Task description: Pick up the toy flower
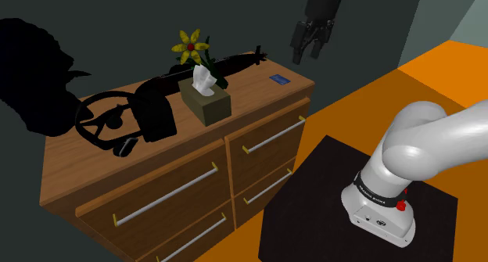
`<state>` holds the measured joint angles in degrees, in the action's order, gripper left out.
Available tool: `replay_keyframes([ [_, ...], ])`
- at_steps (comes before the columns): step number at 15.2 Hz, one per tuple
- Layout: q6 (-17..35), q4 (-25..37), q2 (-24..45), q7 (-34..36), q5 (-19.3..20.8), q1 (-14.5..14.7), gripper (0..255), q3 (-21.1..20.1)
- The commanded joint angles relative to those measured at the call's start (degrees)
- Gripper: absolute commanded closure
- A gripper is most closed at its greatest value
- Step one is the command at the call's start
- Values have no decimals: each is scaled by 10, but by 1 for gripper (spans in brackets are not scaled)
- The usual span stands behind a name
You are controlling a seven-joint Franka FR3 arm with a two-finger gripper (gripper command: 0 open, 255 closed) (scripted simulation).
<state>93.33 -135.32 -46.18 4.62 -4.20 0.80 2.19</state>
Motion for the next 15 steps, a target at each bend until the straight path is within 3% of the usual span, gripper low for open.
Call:
replay_keyframes([
  [1,0,0,0,0,0,0,0,0],
  [9,-57,202,214,110,-25,11,0,-70],
  [15,-127,395,390,196,-23,21,0,-108],
])
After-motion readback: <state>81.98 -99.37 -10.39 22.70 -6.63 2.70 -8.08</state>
